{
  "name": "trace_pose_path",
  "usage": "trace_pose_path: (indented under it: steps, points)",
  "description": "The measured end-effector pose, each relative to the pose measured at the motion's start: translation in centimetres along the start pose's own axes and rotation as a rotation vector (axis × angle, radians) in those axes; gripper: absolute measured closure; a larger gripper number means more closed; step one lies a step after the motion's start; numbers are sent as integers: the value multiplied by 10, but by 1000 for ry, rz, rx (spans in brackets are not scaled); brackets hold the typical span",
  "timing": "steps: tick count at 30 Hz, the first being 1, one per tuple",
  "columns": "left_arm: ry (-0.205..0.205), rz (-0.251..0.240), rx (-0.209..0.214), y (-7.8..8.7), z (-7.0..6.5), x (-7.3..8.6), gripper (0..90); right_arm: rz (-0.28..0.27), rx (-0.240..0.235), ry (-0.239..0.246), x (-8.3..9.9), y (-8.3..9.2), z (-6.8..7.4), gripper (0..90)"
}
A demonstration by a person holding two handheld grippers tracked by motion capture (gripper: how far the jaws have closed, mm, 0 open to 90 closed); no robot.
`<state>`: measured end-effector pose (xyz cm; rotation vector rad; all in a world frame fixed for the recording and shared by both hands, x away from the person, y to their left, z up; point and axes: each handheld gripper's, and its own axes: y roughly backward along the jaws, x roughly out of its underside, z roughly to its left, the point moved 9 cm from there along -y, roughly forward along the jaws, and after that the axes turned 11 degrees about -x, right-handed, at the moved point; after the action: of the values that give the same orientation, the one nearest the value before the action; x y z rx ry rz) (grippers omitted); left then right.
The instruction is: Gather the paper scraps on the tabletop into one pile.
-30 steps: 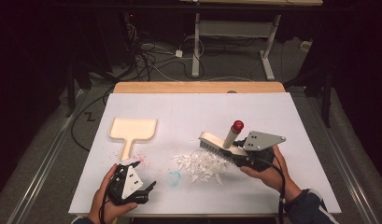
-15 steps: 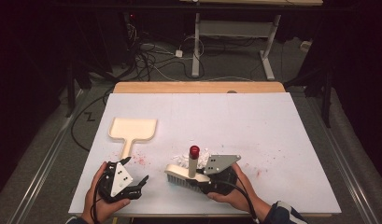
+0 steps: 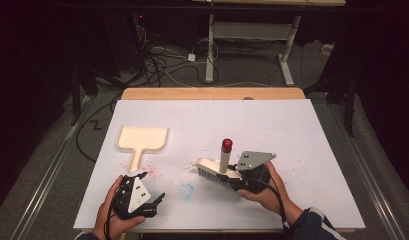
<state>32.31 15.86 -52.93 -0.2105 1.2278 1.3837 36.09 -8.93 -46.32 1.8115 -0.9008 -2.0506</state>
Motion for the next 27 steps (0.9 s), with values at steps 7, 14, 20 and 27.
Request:
trace_pose_path:
  steps: [7, 14, 20, 27]
  points:
    - [-6, 4, 3, 0, -1, 1, 161, -19, 9, 34, -4, 40, 8, 678]
    - [-12, 13, 8, -1, -3, 1, 161, 27, 26, 27, 26, 77, 15, 678]
    - [-19, 18, 10, -2, -4, 1, 161, 71, 68, -8, 56, 99, 16, 678]
    - [-24, 23, 14, -3, -6, 1, 161, 139, 91, -40, 79, 108, 17, 678]
